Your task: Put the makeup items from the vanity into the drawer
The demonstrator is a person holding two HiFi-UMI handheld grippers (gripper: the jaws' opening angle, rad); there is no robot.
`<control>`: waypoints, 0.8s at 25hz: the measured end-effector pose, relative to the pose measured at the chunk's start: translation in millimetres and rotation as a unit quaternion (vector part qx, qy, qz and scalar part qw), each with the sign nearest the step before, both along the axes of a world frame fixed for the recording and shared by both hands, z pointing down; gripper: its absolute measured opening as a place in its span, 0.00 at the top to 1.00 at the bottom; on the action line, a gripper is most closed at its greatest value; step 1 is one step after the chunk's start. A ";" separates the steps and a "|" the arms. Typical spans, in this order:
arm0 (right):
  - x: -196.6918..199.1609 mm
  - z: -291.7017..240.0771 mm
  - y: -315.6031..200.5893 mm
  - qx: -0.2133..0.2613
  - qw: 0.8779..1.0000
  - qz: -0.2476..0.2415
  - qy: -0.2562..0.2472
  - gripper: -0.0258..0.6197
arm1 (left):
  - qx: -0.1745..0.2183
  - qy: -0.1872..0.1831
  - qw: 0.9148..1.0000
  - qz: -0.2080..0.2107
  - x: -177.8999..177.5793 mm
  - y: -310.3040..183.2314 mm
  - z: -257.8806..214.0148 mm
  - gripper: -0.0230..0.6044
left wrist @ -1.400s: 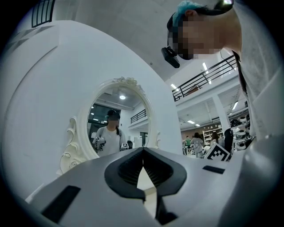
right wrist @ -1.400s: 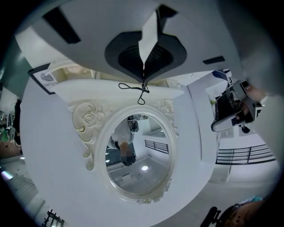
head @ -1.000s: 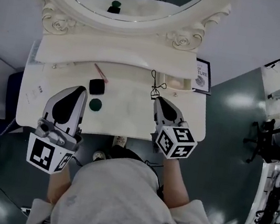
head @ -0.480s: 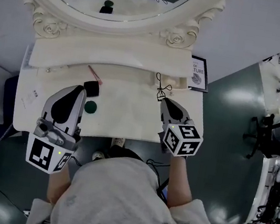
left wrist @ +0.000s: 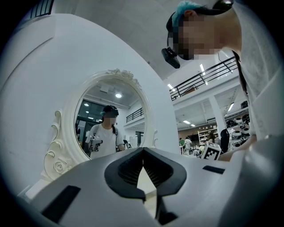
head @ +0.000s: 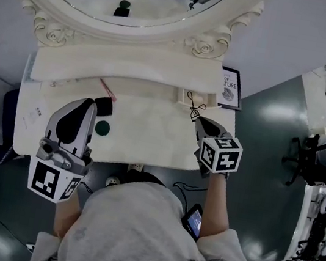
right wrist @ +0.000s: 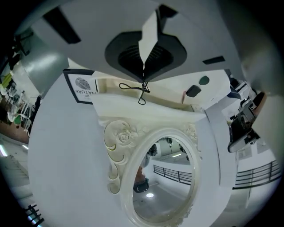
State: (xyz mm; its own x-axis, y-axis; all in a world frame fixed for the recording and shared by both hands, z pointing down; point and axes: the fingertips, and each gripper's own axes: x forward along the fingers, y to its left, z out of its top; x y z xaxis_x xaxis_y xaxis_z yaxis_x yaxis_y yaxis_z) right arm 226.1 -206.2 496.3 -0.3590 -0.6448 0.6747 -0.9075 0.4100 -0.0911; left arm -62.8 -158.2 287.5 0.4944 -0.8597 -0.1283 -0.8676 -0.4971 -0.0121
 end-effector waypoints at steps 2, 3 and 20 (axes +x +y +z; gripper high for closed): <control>6.4 4.6 -4.3 -0.017 1.000 -0.004 0.013 0.92 | -0.001 0.000 1.000 -0.004 -0.9 -2.7 0.3 0.94; 9.0 6.8 -6.4 -0.025 0.999 -0.007 0.019 0.92 | -0.002 0.000 1.000 -0.006 -1.8 -3.8 0.4 0.94; 21.8 26.9 -47.0 -0.101 0.991 -0.044 0.080 0.92 | -0.009 -0.006 0.999 -0.036 -9.3 -21.3 3.4 0.94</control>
